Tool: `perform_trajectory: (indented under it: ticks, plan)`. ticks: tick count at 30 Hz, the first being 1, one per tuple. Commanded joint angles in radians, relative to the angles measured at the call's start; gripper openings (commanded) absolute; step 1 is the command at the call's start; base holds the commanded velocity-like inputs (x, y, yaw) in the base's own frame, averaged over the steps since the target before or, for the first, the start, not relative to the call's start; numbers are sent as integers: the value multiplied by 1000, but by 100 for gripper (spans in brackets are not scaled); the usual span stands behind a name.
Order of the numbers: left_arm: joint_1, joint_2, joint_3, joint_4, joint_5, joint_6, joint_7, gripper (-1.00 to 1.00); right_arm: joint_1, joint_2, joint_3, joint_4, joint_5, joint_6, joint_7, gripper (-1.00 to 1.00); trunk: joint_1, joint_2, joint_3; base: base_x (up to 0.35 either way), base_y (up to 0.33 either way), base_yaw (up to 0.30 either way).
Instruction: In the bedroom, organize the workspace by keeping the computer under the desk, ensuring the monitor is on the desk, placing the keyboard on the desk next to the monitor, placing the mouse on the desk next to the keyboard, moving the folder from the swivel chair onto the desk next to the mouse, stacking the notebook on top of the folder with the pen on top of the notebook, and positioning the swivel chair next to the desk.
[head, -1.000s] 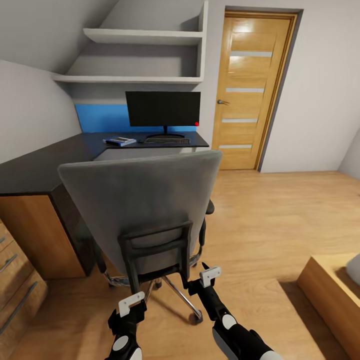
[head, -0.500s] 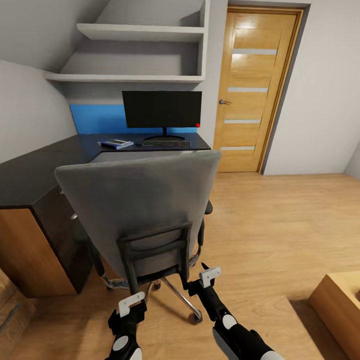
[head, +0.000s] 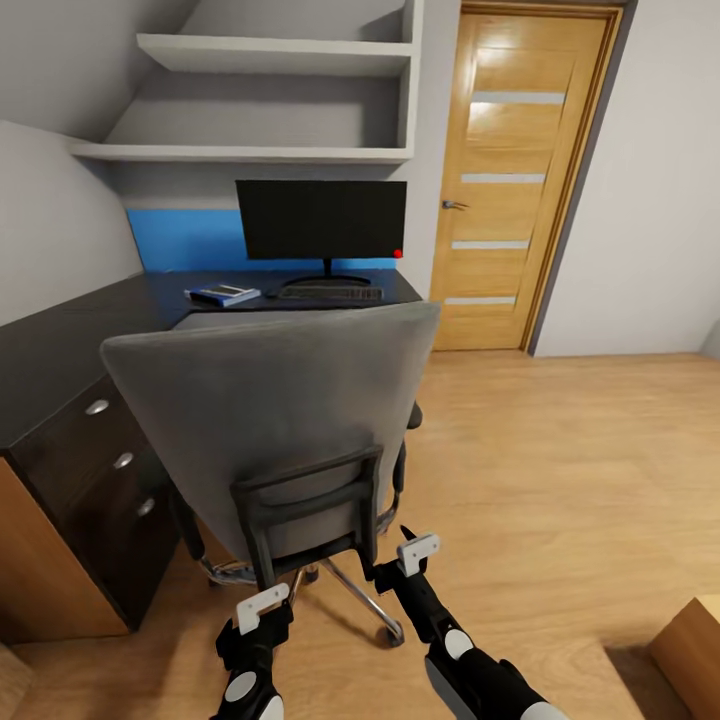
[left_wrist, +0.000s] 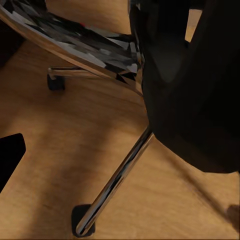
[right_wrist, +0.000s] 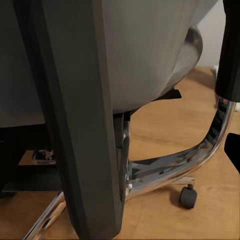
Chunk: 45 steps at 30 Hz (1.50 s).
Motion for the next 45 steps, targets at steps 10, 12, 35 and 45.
perform_trajectory:
  ticks: [10,12,35,45]
  plan:
    - [-1,5,-1,-1,3,-10,7,100,-2,-2,-1,1,-24,-6,1,100,0,0,-1,320,0,0]
    - [-1,5,-1,-1,3,-10,7,100,-2,-2,-1,1,-24,-6,1,100,0,0,-1,321,0,0]
    - [-1,7,-2,-1,3,-10,8,100,-2,-3,-1,1,-23,-6,1,100,0,0,-1,321,0,0]
    - [-1,14,-2,-1,3,-37,6,100,-2,-4,-1,1,-23,-8,2,100,0,0,-1,321,0,0]
